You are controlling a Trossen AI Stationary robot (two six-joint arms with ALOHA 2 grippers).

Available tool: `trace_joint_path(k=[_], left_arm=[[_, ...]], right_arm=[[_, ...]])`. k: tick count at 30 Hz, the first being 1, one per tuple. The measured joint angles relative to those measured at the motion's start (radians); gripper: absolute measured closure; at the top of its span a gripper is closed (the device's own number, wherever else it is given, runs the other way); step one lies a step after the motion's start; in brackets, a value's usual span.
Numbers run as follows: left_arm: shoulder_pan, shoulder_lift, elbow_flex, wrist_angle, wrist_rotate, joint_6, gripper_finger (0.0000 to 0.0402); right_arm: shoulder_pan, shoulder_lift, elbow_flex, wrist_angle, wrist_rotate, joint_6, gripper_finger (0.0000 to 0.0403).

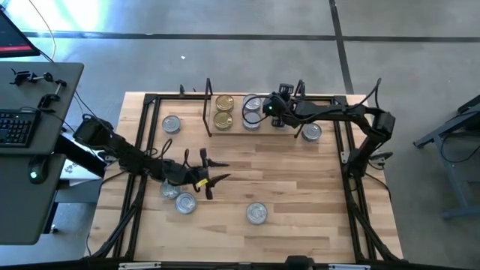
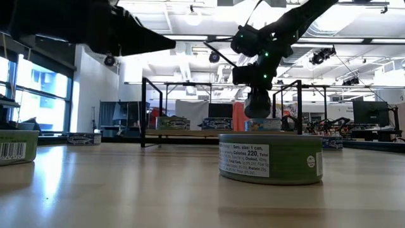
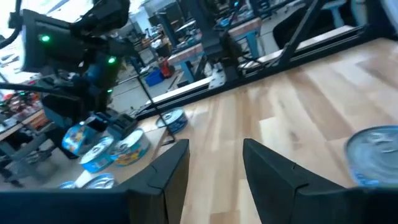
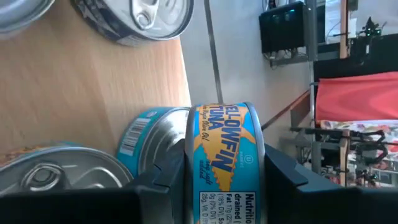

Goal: Stack canned seafood by type on shelf
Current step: Stack the yellow-blue tuna can on top of the yellow-blue tuna can on the shelf, then stack the blue tuna can on top of the blue tuna can on the shelf

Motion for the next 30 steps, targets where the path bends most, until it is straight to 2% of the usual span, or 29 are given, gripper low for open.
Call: trace_joint_path(k=[8,17,21,25,30], left_arm=[[-0.05,0.0,0.0,-0.002,0.0,-0.029,0.026],[-0.052,0.0,0.0,-0.004,-0.002,-0.01,0.026],[-0.052,0.0,0.0,-0.004,-0.002,-0.012,0.026],[-0.052,0.0,0.0,-0.004,-0.003,-0.02,0.026],[-0.057,0.0,0.0,-0.005,-0.008,-0.042,0.026]], right_arm=[[-0.001,0.0,0.0,-0.015,0.004,0.067,0.0197],[-0.008,0.0,0.0,-0.047,-0.149,0.106,0.0189],[-0.004,0.0,0.0,-0.04,-0.15,0.133,0.0188],[0.016,-0.016,0.03,-0.049,-0.158,0.267,0.0188],[0.099,-0.054,0.08,-0.058,-0.356,0.424,0.0187]])
